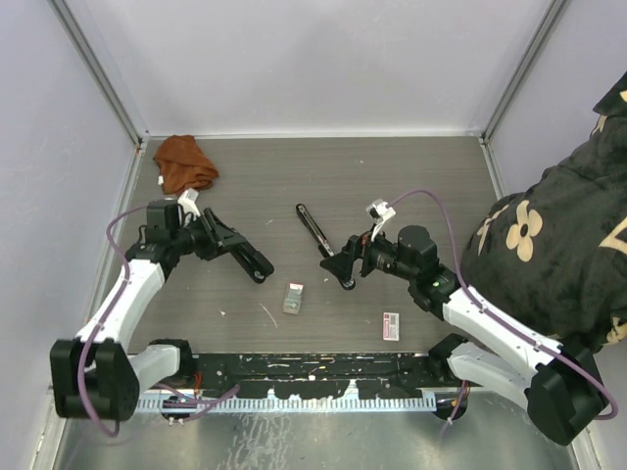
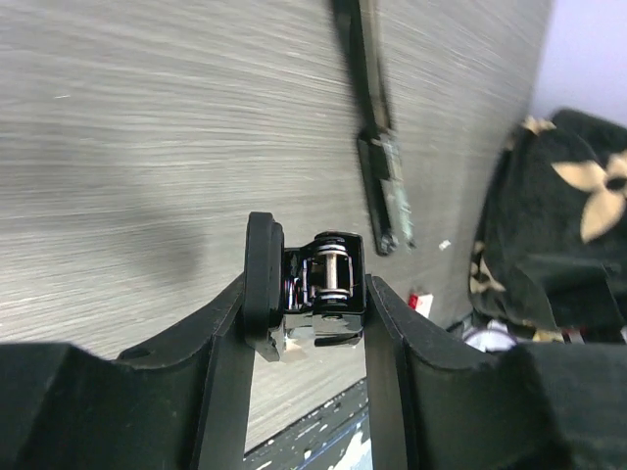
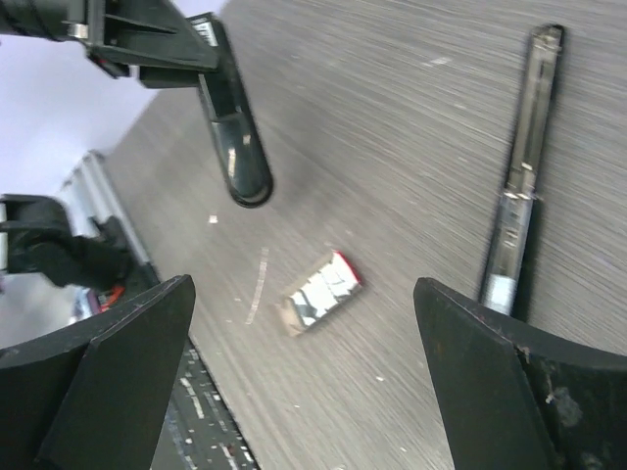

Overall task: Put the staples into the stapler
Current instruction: Place the stapler at the center of the board.

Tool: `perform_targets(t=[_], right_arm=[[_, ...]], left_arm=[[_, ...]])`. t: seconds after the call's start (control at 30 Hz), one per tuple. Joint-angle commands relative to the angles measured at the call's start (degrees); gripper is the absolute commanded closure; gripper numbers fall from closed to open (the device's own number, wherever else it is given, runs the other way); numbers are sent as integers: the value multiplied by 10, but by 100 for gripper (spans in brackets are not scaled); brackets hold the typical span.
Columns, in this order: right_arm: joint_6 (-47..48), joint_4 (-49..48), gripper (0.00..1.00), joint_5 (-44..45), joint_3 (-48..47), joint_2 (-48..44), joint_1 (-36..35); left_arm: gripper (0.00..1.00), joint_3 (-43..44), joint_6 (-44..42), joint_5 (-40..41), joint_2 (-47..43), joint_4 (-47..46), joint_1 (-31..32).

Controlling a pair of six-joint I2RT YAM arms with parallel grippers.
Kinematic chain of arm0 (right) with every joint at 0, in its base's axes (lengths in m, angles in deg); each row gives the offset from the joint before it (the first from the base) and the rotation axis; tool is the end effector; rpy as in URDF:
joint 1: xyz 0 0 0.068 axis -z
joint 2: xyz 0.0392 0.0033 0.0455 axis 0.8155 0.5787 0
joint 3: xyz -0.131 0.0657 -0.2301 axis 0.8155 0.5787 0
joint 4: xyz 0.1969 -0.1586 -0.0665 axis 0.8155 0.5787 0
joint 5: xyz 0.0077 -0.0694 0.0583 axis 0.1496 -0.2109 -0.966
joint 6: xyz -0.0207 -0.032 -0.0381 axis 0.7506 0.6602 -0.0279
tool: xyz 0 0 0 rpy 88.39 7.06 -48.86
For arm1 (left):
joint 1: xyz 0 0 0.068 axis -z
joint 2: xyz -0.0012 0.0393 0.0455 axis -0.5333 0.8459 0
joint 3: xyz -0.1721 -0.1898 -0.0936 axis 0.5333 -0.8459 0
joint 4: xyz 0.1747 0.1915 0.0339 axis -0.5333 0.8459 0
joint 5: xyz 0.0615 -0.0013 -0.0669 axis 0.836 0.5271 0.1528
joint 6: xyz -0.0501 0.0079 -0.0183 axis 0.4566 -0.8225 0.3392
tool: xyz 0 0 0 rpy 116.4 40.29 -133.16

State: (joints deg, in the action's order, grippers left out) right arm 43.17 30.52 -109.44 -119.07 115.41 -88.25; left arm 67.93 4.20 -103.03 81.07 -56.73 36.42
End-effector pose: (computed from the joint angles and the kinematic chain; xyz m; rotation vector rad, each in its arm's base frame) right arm 0.1736 0.1338 0.2565 -0.4868 1.8386 1.1125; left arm 0.2204 -0.0356 0.2557 -0.3499 2.2789 -1.0383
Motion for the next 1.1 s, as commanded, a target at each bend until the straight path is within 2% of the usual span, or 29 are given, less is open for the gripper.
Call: perform_targets(t=[0.0, 0.13, 0.3, 0.43, 0.53, 0.7, 0.83, 1.07], right_arm=[[53, 109, 0, 134, -17, -27, 0], [53, 142, 0, 214, -10, -45, 0], [38, 133, 0, 263, 12, -73, 0], [25, 165, 0, 300, 3, -84, 0], [17, 173, 0, 329, 9, -96, 0], [-4, 150, 0, 349, 41, -135, 0], [-9, 143, 0, 366, 58, -161, 0], [-1, 139, 0, 348, 66, -154, 0]], left_arm=[[100, 26, 1, 6, 62, 1, -46], [100, 49, -28, 36, 118, 7, -70], [100, 79, -39, 42, 238, -8, -90], [97, 91, -45, 66, 289, -24, -94], [85, 100, -47, 76, 322, -30, -95], [70, 108, -47, 79, 344, -42, -95], [58, 111, -50, 78, 346, -46, -95], [30, 107, -64, 90, 321, -53, -95]])
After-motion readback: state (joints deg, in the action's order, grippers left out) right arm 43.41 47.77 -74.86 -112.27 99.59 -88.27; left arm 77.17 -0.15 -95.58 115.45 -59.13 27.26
